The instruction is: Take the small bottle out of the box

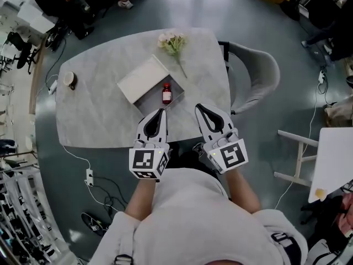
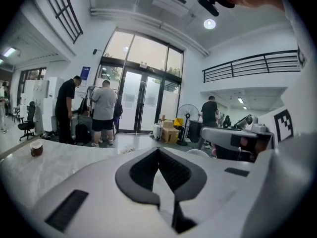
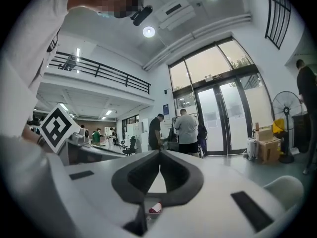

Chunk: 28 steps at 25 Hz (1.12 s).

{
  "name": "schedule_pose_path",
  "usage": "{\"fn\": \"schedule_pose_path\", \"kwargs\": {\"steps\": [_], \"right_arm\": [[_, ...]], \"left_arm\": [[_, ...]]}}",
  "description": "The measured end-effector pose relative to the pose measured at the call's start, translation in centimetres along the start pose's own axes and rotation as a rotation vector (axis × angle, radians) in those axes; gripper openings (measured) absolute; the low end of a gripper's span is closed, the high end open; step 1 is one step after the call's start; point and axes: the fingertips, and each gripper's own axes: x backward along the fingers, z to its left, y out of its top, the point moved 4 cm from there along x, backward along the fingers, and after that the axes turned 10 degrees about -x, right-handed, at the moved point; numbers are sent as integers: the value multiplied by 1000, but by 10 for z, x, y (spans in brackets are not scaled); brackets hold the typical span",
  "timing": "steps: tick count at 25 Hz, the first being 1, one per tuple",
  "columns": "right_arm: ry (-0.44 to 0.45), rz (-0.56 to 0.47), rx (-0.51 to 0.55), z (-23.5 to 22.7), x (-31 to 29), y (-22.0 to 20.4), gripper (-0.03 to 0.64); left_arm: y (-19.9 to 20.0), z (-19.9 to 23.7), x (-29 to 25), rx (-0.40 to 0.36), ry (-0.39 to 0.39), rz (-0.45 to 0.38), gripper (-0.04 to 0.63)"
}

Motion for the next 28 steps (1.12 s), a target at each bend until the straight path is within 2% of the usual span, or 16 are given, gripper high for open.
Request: {"fn": "schedule_pose_path", "kwargs": {"steps": [5, 16, 28], "right_arm": [[3, 48, -23, -5, -17, -13, 26], [-68, 121, -65, -31, -63, -31, 26], [-113, 228, -130, -43, -94, -83, 26]], "left_arm": [[-14, 11, -16, 50, -31, 55, 23], [-43, 38, -65, 52, -127, 197, 23], [-107, 59, -101, 60, -190, 407, 23]]}}
